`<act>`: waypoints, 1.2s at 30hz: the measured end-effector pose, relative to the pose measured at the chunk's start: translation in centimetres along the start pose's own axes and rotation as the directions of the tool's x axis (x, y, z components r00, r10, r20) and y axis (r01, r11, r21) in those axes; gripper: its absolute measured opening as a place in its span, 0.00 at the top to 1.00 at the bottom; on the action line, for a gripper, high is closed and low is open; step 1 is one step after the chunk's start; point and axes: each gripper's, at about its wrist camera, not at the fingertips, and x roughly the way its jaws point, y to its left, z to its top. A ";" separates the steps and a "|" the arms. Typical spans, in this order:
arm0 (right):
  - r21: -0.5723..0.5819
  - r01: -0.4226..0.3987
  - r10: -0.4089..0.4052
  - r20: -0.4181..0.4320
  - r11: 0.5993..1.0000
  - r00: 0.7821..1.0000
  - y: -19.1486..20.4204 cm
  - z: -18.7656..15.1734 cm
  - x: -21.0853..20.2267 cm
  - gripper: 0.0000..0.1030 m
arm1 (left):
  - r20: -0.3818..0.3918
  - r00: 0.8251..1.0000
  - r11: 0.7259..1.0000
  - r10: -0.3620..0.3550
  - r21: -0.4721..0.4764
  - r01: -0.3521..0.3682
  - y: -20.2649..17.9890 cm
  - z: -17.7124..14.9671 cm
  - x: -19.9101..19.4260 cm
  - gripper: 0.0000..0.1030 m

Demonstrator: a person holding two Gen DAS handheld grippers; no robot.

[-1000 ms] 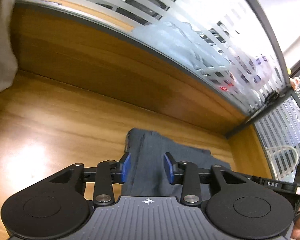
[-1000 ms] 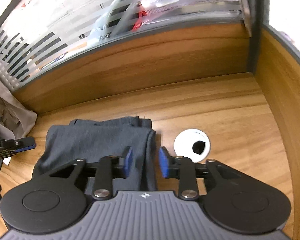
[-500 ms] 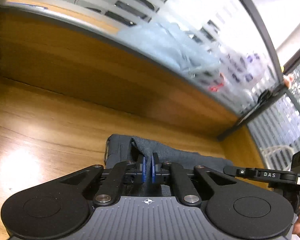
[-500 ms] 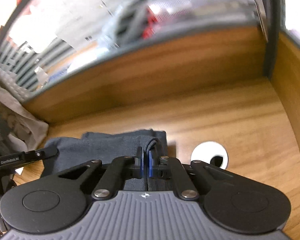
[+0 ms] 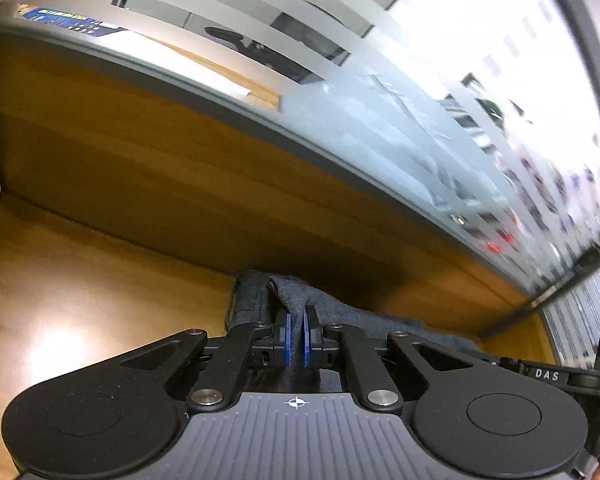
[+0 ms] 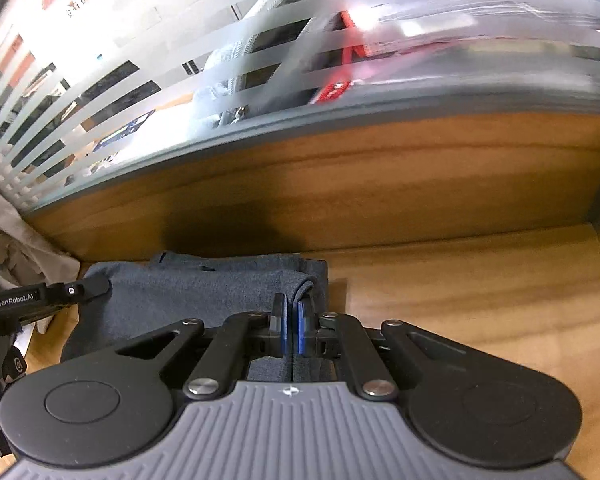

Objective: Fold clothes
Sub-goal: 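Lift the trouser end with both grippers and fold it over the strip, then lay the folded end down and open both grippers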

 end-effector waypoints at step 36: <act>-0.137 0.010 0.002 0.091 0.991 0.996 0.1 0.5 -4.0 0.69 | 0.011 1.000 0.996 0.013 0.082 -0.014 0.6 1.0 -3.4 0.83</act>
